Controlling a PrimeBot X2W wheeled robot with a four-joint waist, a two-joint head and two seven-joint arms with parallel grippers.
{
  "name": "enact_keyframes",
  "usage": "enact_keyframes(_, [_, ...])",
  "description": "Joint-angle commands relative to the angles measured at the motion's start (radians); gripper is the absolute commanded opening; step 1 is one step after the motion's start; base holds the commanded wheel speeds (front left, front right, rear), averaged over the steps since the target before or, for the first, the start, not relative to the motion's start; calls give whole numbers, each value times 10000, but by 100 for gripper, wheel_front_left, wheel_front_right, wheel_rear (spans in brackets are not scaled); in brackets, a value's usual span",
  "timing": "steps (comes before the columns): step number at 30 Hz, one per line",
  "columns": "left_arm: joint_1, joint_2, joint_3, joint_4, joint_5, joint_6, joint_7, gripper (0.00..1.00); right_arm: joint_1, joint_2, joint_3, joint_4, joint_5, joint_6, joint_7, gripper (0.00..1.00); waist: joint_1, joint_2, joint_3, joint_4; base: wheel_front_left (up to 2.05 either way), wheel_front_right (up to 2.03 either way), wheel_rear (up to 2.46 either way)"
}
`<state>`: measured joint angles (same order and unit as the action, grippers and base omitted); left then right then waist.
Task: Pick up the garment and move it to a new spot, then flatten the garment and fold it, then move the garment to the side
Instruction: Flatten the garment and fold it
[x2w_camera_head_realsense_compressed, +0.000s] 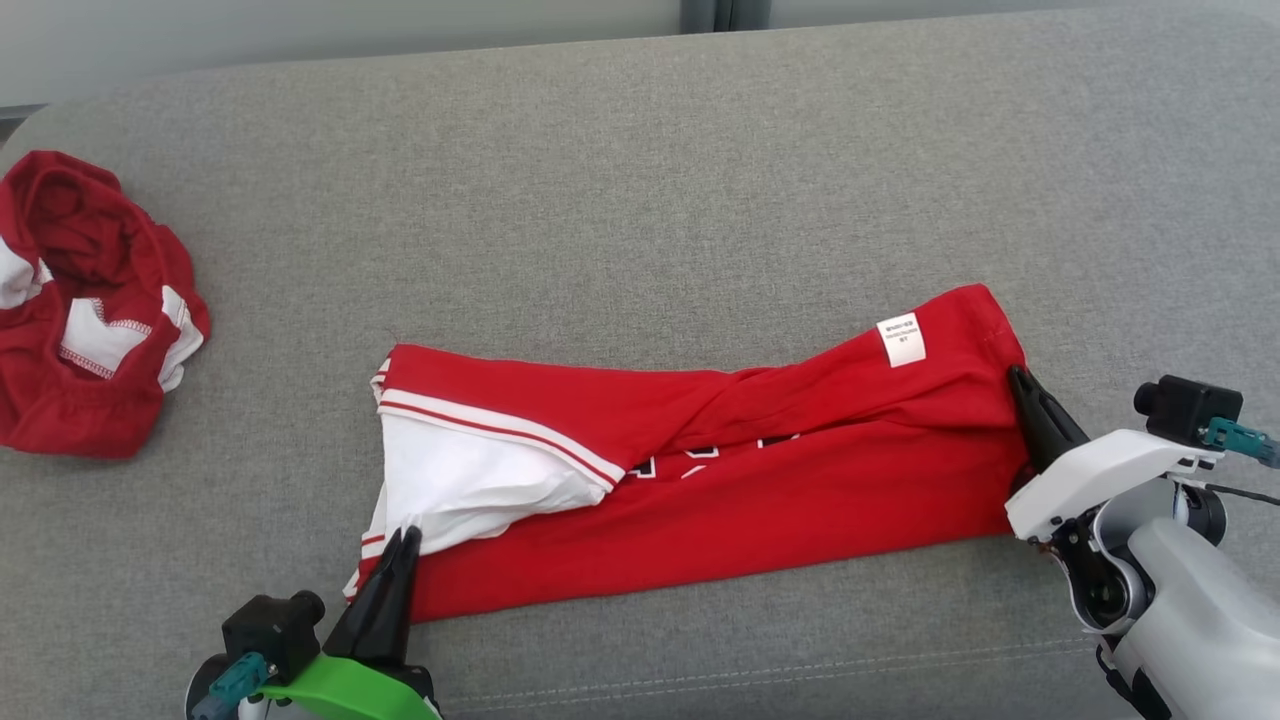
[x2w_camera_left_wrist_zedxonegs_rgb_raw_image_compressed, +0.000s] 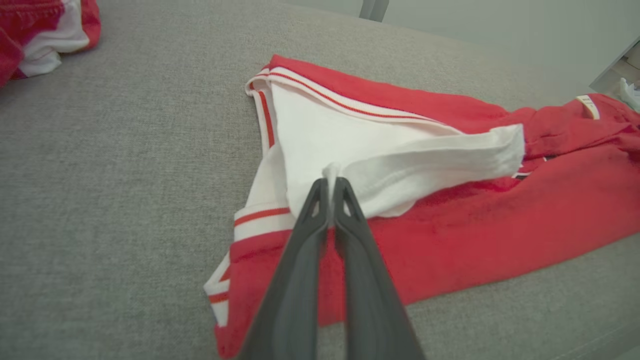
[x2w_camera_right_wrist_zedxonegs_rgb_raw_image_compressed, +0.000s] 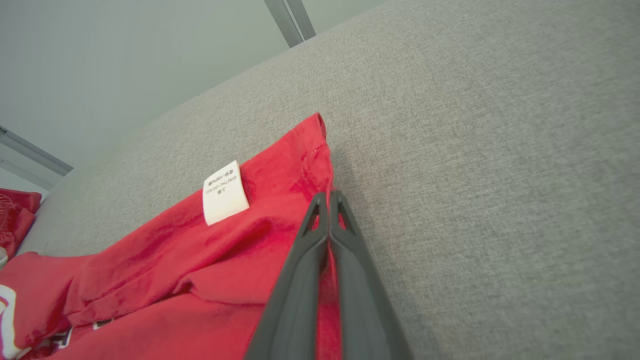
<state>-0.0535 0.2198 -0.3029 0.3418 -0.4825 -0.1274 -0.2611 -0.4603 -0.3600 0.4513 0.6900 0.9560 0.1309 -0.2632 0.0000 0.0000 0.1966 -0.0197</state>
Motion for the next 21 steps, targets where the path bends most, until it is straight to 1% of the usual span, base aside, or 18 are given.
enact_keyframes(1, [-36,-62,135,51,154,-27,-35,67,111,-25,51,56,-64,-4,-43,76,0,0,-57,-22,0,0,0])
enact_keyframes(2, [-29,-127,260,7,224,-30,-35,100,110,-27,40,54,-123,-4,-43,100,0,0,-73,-23,0,0,0])
enact_keyframes(6, [81,-404,737,-250,545,-34,-35,100,146,-89,-117,21,-472,-4,-43,100,0,0,-152,31,0,0,0])
enact_keyframes(13, [408,-869,1883,-1052,1645,-29,-35,100,474,33,-726,-254,-1315,-4,-43,100,0,0,-456,222,0,0,0])
enact_keyframes(16, [604,-1085,2375,-1467,2147,127,-35,100,585,122,-919,-238,-1681,-4,-43,100,0,0,-598,299,0,0,0])
enact_keyframes(21, [827,-1353,2911,-2017,2608,204,-35,100,708,272,-1194,-43,-2104,-4,-42,100,0,0,-790,410,0,0,0])
